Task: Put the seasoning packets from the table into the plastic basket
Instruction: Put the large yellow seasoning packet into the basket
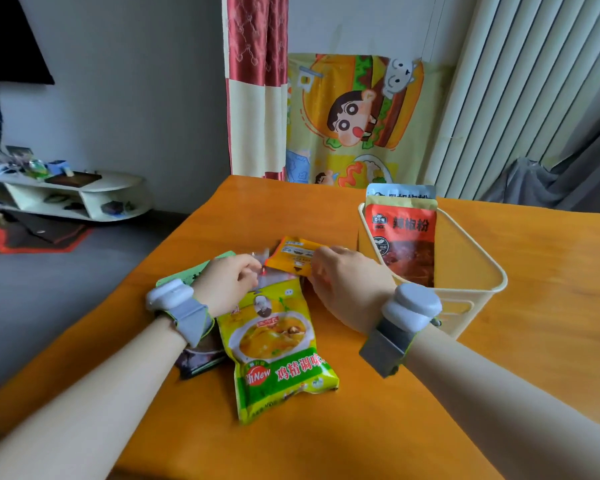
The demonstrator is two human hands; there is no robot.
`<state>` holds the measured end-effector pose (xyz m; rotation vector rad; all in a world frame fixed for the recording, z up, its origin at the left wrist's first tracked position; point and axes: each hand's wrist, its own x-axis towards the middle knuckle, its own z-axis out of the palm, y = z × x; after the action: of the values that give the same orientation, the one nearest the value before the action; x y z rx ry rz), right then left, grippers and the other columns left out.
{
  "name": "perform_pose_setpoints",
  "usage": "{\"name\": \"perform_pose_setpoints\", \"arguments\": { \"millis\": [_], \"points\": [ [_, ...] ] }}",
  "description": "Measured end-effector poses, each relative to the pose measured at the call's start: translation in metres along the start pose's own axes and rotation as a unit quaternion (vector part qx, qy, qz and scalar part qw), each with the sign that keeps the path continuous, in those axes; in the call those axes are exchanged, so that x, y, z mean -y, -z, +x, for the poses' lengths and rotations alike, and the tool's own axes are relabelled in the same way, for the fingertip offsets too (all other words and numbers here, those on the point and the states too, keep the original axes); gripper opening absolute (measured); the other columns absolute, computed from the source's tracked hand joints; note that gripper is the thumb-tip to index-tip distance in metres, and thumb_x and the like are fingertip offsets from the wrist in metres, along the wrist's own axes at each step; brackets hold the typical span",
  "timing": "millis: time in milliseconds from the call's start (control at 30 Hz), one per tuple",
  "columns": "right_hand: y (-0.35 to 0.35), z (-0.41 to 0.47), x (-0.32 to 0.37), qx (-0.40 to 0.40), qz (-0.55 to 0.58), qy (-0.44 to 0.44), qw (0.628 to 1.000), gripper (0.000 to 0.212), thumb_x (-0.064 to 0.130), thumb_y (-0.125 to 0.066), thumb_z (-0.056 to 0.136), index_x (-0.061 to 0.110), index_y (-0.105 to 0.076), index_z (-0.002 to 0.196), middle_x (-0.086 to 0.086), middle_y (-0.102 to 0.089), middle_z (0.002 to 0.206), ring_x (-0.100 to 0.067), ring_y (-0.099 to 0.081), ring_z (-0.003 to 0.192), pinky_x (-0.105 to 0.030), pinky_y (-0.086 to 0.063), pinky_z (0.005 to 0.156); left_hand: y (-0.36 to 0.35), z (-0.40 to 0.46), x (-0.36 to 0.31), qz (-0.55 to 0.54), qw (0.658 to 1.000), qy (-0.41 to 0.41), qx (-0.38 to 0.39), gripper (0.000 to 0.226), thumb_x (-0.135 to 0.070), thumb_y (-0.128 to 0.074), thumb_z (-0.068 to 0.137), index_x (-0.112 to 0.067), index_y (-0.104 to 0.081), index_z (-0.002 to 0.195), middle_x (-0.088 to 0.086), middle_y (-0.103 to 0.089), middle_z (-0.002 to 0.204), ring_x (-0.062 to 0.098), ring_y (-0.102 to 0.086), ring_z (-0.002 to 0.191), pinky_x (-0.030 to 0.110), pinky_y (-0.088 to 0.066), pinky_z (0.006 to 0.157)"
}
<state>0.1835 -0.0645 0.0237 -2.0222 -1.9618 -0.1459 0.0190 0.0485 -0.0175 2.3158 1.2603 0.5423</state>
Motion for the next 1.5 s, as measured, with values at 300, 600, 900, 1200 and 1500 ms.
{"name": "perform_pose_setpoints", "arguments": {
  "millis": [300, 600, 900, 1200, 1500],
  "points": [
    [-0.078, 0.008, 0.009, 0.148, 0.176, -0.225, 0.947, 0.053, 0.039, -0.060, 0.083, 0.003, -0.042, 0.117, -0.016, -0.060, 0.118, -0.033, -0.058, 0.107, -0.040, -0.045, 0.084, -0.014, -0.049, 0.029, -0.060, 0.995, 0.074, -0.024, 0.043, -0.013, -0.055, 0.088, -0.008, -0.044, 0.129, 0.013, -0.044, 0.132, 0.028, -0.047, 0.120, 0.040, -0.038, 0.105],
    [-0.093, 0.005, -0.009, 0.140, 0.524, -0.360, 0.759, 0.028, 0.012, -0.069, 0.076, 0.004, -0.063, 0.102, -0.019, -0.067, 0.098, -0.032, -0.064, 0.080, -0.048, -0.050, 0.091, -0.034, -0.054, 0.018, -0.282, 0.938, 0.200, -0.043, 0.061, -0.015, -0.057, 0.087, -0.012, -0.027, 0.141, 0.003, -0.061, 0.101, 0.026, -0.055, 0.104, 0.045, -0.042, 0.097],
    [-0.049, 0.001, -0.003, -0.003, 0.694, -0.303, 0.653, 0.017, 0.006, -0.053, 0.089, 0.012, -0.053, 0.074, 0.000, -0.060, 0.045, -0.013, -0.056, 0.040, -0.023, -0.052, 0.048, -0.031, -0.039, -0.014, -0.324, 0.929, 0.153, -0.097, 0.084, -0.045, -0.066, 0.077, -0.028, -0.017, 0.143, 0.003, -0.042, 0.144, 0.026, -0.047, 0.126, 0.034, -0.040, 0.100],
    [0.065, 0.023, -0.033, -0.147, 0.749, -0.134, 0.631, 0.012, 0.005, -0.047, 0.092, 0.010, -0.057, 0.089, -0.015, -0.065, 0.089, -0.028, -0.065, 0.078, -0.049, -0.055, 0.076, 0.021, 0.013, -0.103, -0.419, 0.897, -0.084, -0.112, 0.012, -0.031, -0.064, 0.076, -0.022, -0.067, 0.082, 0.007, -0.072, 0.088, 0.019, -0.069, 0.087, 0.039, -0.054, 0.085],
    [0.113, 0.020, -0.140, -0.230, 0.666, -0.155, 0.693, 0.011, -0.001, -0.050, 0.087, 0.006, -0.057, 0.091, -0.014, -0.065, 0.083, -0.024, -0.065, 0.069, -0.039, -0.058, 0.066, -0.001, 0.078, -0.189, -0.240, 0.955, -0.168, -0.044, 0.035, -0.023, -0.062, 0.085, -0.008, -0.051, 0.055, -0.001, -0.039, 0.046, 0.006, -0.032, 0.039, 0.024, -0.027, 0.047]
  ]
}}
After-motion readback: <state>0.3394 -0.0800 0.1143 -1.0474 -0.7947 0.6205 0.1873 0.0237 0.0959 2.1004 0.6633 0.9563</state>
